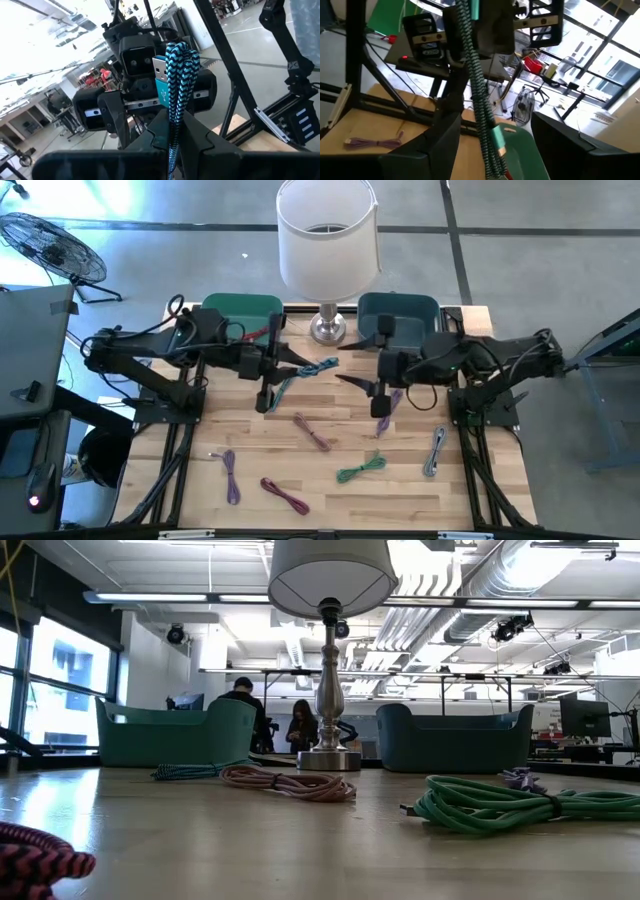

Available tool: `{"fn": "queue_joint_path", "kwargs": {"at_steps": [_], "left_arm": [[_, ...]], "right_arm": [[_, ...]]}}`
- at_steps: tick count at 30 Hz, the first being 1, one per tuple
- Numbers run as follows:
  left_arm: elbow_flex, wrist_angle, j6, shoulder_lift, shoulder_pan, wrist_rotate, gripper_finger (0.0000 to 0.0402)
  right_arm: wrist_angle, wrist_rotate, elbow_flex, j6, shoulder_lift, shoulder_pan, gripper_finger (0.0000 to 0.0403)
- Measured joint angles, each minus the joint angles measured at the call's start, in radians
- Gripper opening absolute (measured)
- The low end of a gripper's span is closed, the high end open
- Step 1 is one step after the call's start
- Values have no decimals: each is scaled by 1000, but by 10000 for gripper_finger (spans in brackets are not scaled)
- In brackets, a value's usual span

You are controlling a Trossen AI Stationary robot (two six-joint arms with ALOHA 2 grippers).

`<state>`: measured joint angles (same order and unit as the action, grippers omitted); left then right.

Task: Pick & Place USB Port
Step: Put the left blue and black charger cable into the blue bin

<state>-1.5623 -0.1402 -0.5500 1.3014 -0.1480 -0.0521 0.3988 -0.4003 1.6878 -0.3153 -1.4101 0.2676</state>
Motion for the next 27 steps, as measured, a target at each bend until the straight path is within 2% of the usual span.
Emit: {"fn": "queue_joint_path", "kwargs": {"at_steps": [9,27], "left_arm": [[0,10,-24,0,-1,4,13],[0,13,-29,14,-1,36,13]], "right_arm": [[5,86,0,72,0,-29,236],[-58,230,0,40,-61,-98,236]]}}
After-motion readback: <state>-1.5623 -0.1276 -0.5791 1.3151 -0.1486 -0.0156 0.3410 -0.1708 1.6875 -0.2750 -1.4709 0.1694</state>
